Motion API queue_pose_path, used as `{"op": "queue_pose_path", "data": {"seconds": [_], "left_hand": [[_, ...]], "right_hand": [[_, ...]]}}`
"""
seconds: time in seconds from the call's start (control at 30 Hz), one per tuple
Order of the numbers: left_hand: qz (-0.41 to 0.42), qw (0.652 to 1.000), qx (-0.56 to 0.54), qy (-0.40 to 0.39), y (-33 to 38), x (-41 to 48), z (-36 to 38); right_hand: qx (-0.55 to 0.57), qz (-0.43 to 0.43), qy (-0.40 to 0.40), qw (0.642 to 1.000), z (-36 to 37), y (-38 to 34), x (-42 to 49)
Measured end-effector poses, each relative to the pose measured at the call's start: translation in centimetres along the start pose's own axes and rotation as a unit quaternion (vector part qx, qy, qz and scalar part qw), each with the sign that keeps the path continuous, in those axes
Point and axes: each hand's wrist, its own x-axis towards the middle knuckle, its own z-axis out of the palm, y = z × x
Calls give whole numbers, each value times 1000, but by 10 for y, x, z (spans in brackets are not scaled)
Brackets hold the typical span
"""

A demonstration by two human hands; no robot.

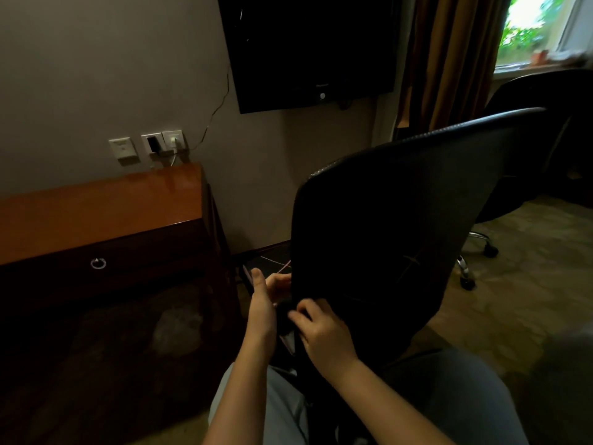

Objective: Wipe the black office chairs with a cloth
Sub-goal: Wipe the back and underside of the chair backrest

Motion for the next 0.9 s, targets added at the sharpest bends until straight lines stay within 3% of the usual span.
{"op": "queue_pose_path", "data": {"seconds": [0.1,0.17,0.3,0.4,0.5,0.63,0.8,0.9], "left_hand": [[37,995,88,-26,7,-6,2],[91,977,183,-66,8,-7,1],[118,944,301,-60,9,1,6],[138,933,330,-43,8,6,14],[156,929,334,-28,7,7,13],[173,925,338,-7,7,6,9],[155,929,335,-2,13,12,-2],[143,935,324,-17,17,20,-17]], "right_hand": [[34,36,-97,994,4,14,-18],[35,64,-94,993,-10,28,-15],[76,95,121,985,-73,46,24],[95,159,293,938,-133,54,68],[87,154,384,906,-169,63,95],[82,135,349,924,-150,61,90],[53,66,278,957,-59,61,43],[13,69,182,981,-13,77,1]]}}
